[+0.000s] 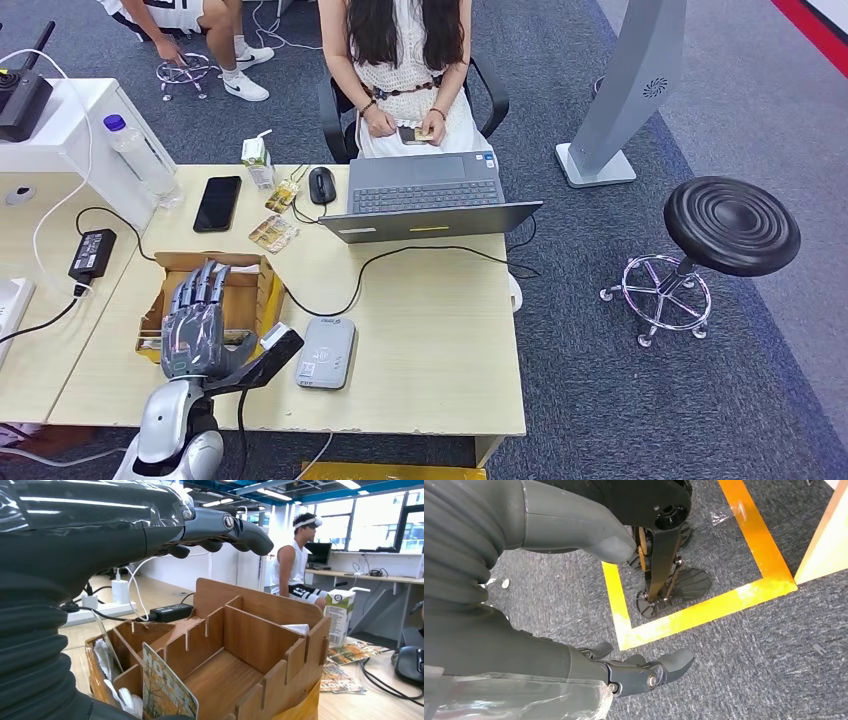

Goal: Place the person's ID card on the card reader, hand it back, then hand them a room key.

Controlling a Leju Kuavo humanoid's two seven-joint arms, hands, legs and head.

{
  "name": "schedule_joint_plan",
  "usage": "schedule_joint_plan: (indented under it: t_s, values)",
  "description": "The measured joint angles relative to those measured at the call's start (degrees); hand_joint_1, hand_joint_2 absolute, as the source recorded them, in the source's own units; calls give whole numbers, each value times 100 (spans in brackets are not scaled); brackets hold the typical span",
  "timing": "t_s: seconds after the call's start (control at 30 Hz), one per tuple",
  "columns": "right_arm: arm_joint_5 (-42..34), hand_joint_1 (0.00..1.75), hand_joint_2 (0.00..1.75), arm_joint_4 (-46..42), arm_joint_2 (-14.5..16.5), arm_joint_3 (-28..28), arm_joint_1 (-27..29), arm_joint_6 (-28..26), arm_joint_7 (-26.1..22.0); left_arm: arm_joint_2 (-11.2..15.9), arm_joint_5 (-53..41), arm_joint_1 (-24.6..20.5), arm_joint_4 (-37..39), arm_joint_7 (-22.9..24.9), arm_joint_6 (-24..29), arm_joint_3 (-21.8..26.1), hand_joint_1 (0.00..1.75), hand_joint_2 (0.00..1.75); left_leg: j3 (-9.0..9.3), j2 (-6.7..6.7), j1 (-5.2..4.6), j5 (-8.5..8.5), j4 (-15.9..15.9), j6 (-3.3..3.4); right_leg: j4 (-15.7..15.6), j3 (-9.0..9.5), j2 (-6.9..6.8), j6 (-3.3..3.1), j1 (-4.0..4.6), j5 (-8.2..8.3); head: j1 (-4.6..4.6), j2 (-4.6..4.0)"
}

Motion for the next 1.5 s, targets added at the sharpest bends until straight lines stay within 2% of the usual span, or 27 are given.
schedule_joint_plan:
  t_s: [1.5]
  values:
    - [-5, 0, 175, 0, -25, -83, -3, -19, 10, -51, 18, -8, 37, -5, -10, 12, 0, 175, -1, 0, 0, 0, 0, 0, 0, -1, 0, 0, 0, -1, 1, 0]
